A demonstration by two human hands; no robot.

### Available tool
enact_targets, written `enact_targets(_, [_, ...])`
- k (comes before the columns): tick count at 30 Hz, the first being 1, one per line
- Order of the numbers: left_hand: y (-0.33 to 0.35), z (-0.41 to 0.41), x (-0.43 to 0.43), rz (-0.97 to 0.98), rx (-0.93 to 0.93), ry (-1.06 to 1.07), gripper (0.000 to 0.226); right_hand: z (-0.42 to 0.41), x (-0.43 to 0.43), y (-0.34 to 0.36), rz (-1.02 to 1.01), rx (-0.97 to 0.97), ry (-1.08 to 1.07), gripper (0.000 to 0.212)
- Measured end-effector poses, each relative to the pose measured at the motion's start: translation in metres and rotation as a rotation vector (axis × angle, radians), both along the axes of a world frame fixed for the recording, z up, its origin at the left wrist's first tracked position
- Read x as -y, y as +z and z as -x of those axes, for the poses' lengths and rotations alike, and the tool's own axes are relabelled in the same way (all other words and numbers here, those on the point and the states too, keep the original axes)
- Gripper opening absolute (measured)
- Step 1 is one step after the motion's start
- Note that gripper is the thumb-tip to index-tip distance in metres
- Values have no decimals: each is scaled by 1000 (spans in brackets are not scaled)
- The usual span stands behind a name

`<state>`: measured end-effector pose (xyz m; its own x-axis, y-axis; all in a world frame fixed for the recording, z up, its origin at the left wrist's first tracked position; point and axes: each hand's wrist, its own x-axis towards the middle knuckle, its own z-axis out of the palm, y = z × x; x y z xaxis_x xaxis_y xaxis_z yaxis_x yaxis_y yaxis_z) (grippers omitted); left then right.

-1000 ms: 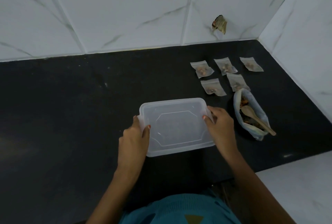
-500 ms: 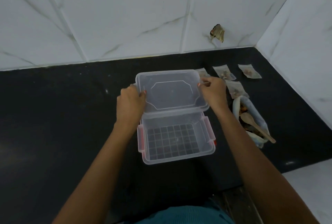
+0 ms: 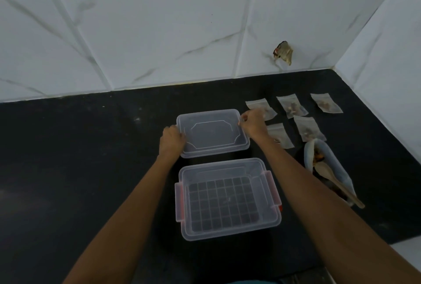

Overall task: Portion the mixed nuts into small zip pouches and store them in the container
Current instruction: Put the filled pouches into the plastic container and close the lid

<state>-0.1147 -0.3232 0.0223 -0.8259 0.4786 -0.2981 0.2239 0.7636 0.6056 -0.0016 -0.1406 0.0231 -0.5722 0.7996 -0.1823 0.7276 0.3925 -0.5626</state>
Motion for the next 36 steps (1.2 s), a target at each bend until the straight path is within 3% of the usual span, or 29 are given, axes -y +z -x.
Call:
enact_targets(5, [-11, -3, -1, 71, -82, -28, 28, 3, -3, -11, 29, 34, -2, 16])
enact_targets(12, [-20, -5, 0, 107, -58, -27, 29, -1, -4, -22, 93, 18, 11, 19])
enact_targets(17, [-13, -13, -4, 129, -63, 33, 40, -13, -8, -16, 119, -27, 70, 34])
enact_targets(24, [20, -32, -43, -6, -141, -20, 37, -46, -26, 2, 14, -78, 113, 27])
enact_targets(31, [35, -97, -122, -117, 37, -105, 27, -99, -79, 16, 30, -68, 0, 23])
enact_targets(36, [14, -138, -162, -57, 236, -75, 25, -146, -128, 15, 94, -23, -166, 28])
